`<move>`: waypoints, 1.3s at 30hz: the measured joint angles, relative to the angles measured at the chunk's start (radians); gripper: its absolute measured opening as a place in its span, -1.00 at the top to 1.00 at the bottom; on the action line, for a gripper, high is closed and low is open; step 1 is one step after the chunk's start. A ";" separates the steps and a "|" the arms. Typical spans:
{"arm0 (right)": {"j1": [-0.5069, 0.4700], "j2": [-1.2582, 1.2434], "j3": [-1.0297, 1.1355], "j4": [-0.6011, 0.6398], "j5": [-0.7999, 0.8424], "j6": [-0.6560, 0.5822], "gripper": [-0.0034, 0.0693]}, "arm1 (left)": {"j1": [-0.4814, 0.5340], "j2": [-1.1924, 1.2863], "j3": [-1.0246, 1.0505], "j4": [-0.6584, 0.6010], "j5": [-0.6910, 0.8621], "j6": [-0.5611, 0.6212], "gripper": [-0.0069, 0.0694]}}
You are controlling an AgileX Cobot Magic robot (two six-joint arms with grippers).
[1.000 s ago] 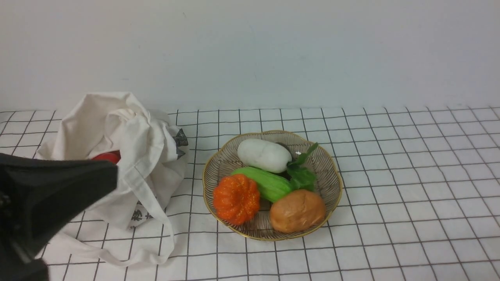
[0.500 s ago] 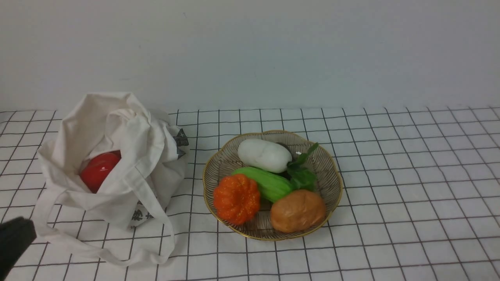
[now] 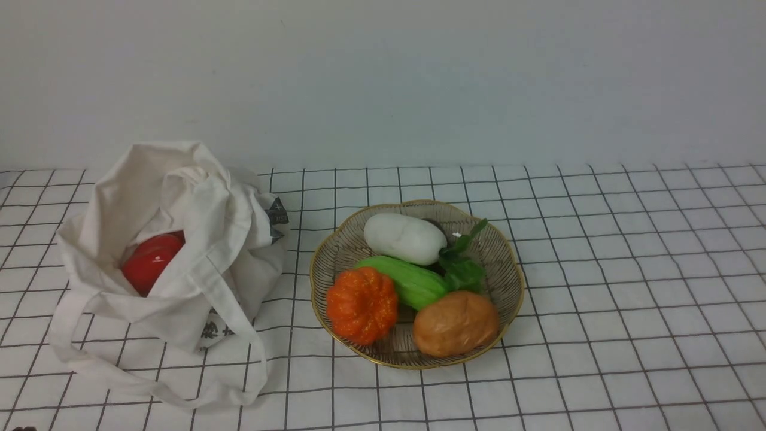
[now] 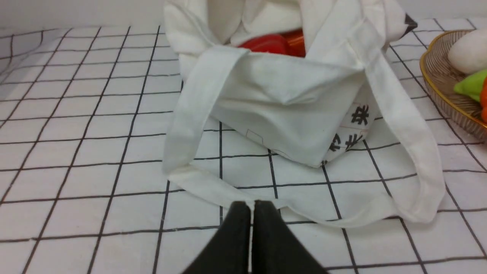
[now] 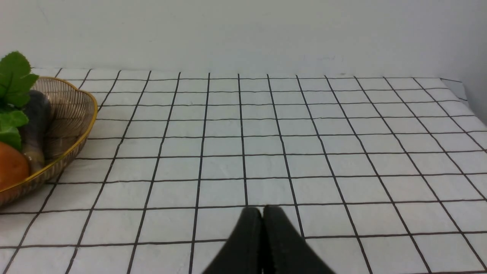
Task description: Take vegetables from bag on white checkered tablecloth place on plate.
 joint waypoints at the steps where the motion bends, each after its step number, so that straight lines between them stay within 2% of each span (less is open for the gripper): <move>1: 0.000 0.000 0.000 0.000 0.000 0.000 0.95 | 0.000 0.000 0.000 -0.002 0.000 0.009 0.84; 39: 0.000 0.000 0.000 0.000 0.000 0.000 0.95 | 0.000 0.000 0.000 -0.007 0.000 0.020 0.84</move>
